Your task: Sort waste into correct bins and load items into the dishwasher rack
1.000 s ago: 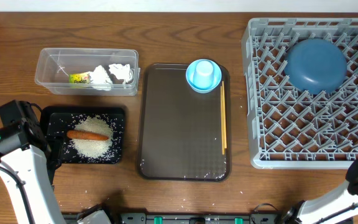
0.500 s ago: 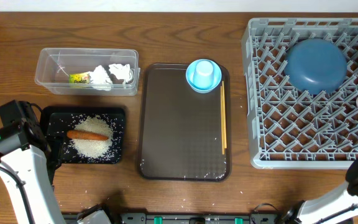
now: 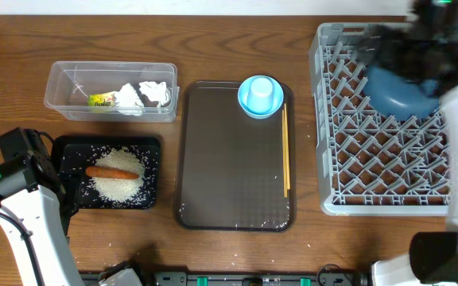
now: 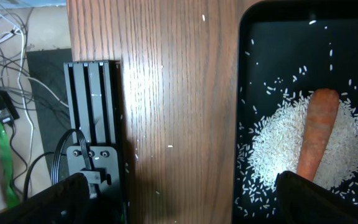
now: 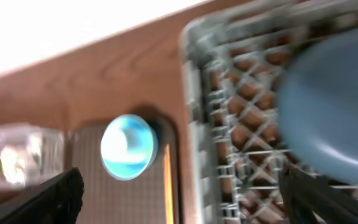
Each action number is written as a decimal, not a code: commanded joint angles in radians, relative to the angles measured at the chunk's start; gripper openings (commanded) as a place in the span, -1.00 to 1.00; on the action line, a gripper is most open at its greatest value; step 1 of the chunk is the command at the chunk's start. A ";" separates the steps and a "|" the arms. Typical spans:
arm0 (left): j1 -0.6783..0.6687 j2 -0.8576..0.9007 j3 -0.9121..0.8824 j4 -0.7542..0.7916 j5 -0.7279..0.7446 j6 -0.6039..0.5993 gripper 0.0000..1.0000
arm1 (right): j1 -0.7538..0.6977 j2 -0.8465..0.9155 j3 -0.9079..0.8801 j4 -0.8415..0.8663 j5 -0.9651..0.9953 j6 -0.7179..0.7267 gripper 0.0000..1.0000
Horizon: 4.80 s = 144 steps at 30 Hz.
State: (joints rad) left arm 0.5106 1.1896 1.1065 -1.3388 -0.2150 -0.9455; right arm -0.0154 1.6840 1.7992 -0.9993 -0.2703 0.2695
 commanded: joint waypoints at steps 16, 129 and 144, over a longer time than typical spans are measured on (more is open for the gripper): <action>0.006 0.005 0.001 -0.006 -0.006 0.001 0.96 | 0.475 0.395 0.003 0.255 0.346 0.098 0.75; 0.006 0.005 0.001 -0.006 -0.006 0.001 0.96 | -0.381 -0.092 -0.255 -0.032 0.058 0.027 0.82; 0.006 0.005 0.001 -0.006 -0.006 0.001 0.96 | 0.246 -0.025 -0.276 0.140 0.153 -0.140 0.22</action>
State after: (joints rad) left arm 0.5106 1.1896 1.1065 -1.3384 -0.2153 -0.9455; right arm 0.1429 1.6032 1.5414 -0.8822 -0.1890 0.1749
